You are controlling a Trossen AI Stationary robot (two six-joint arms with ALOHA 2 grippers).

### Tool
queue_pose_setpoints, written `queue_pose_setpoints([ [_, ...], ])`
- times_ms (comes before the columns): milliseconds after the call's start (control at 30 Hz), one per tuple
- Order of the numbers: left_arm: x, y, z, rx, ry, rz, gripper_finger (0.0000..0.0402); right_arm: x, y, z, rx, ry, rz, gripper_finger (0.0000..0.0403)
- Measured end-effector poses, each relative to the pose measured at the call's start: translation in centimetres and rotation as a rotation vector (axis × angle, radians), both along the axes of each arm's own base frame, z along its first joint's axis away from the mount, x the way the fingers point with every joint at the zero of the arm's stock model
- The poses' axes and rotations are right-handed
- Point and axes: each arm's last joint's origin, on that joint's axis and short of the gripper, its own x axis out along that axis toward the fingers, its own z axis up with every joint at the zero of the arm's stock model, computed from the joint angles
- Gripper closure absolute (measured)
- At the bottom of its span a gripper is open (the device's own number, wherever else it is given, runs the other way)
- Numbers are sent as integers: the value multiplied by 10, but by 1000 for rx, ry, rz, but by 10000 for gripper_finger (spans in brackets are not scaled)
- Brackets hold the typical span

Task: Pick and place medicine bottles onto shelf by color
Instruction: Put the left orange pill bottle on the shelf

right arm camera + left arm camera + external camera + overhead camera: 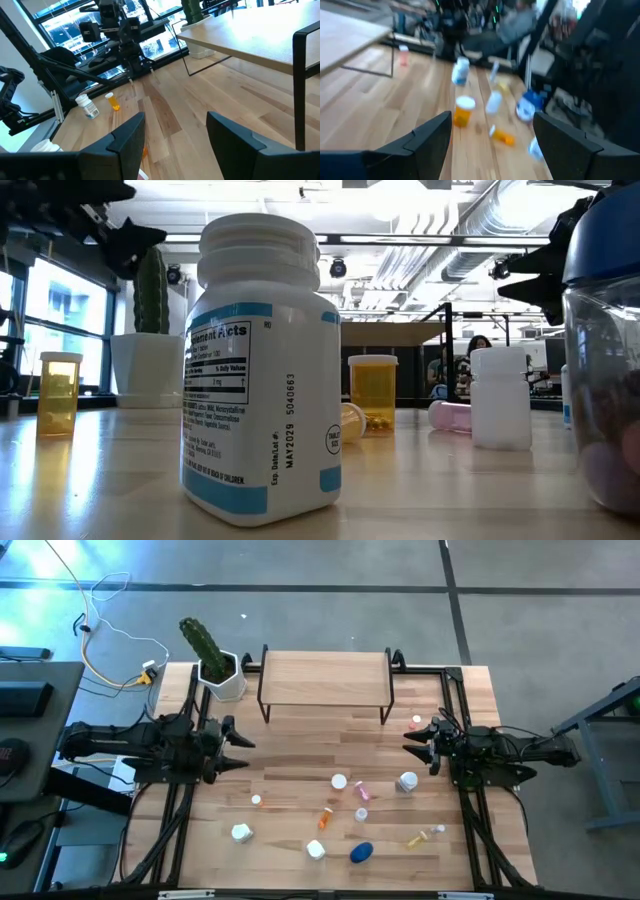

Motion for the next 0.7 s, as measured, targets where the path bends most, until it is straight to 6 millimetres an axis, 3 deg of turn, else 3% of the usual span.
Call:
queue_pose_setpoints([
  [267, 9, -12, 8, 119, 144, -140, 133, 0, 0, 0, 0, 0, 0, 201],
  [700, 29, -36, -17, 170, 361, -254, 133, 0, 0, 0, 0, 0, 0, 201],
])
